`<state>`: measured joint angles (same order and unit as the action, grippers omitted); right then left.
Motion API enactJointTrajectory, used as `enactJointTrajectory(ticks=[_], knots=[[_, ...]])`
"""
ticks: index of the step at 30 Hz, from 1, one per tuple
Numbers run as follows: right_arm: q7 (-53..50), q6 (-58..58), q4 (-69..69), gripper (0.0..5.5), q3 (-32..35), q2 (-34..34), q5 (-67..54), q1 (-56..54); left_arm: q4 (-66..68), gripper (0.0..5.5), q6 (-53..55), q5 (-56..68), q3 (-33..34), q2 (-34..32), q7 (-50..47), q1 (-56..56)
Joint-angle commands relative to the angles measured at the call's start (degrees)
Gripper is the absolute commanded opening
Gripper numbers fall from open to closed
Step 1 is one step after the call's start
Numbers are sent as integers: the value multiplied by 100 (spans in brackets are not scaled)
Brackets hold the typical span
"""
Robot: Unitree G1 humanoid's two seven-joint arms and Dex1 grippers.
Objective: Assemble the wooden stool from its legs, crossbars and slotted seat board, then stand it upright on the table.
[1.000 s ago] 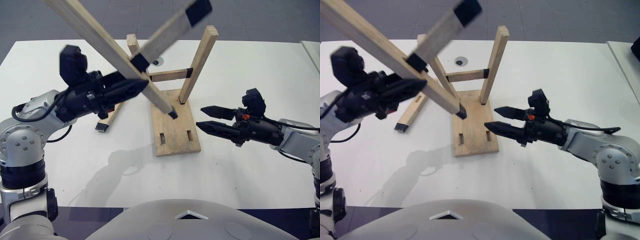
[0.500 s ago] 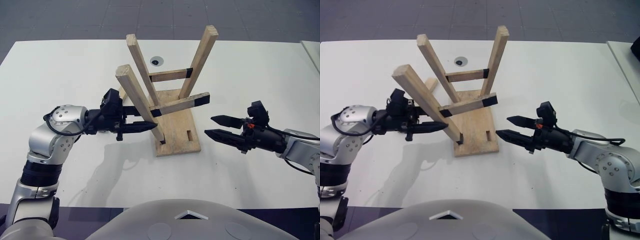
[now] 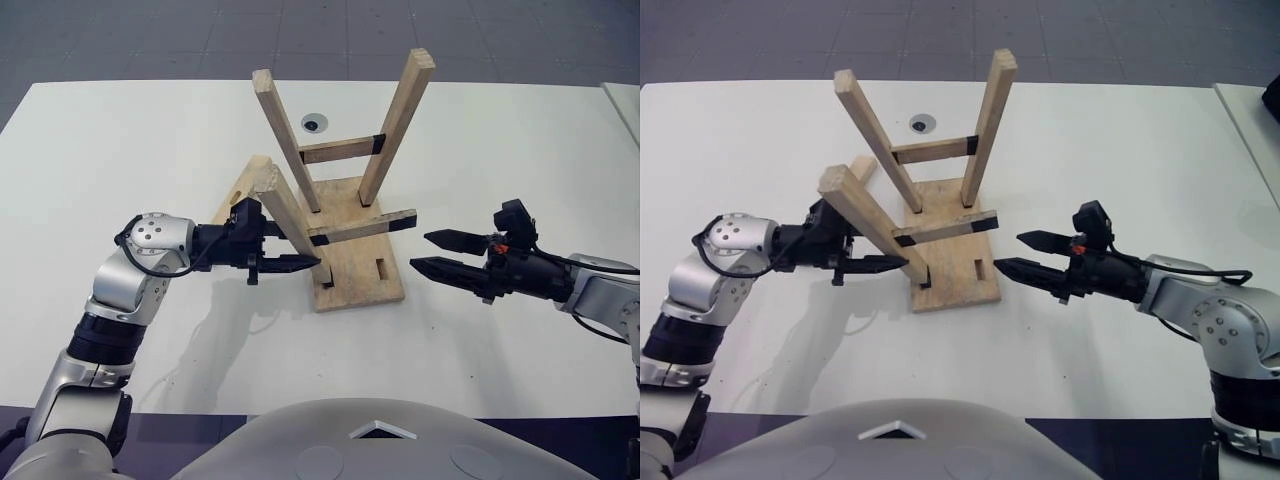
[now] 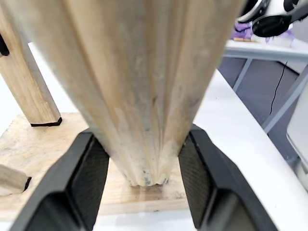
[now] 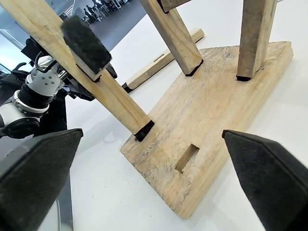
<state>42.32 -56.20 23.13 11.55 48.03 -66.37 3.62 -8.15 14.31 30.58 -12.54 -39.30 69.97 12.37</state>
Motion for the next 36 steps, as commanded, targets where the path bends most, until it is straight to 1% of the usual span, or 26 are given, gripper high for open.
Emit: enactJointTrajectory(ticks=[1, 7, 15, 18, 23, 29, 32, 36], knots=[[-134, 12, 54, 540, 103, -100, 126, 96, 157, 204, 102, -1714, -592, -597, -659, -361], [-272, 90, 69, 540, 216, -215, 145, 278, -550, 204, 734, -2167, -902, -752, -1346, -757], [-509, 221, 77, 540, 380, -420, 165, 526, 64, 204, 501, -2854, -1658, -640, -1919, -852], [-497, 334, -94, 540, 336, -414, 405, 628, 382, 204, 202, -2957, -1812, -586, -1990, -618], [-761, 527, -487, 540, 257, -495, 858, 429, 738, 204, -209, -2650, -1615, -549, -1730, 296], [-874, 600, -504, 540, 135, -719, 1103, 383, 2104, 204, -903, -2764, -1744, -225, -1682, 1515], [-872, 582, -475, 540, 114, -760, 1136, 351, 2427, 204, -1125, -2698, -1787, -136, -1662, 1738], [-861, 551, -421, 540, 106, -824, 1169, 352, 2482, 204, -1326, -2498, -1658, -26, -1562, 1820]])
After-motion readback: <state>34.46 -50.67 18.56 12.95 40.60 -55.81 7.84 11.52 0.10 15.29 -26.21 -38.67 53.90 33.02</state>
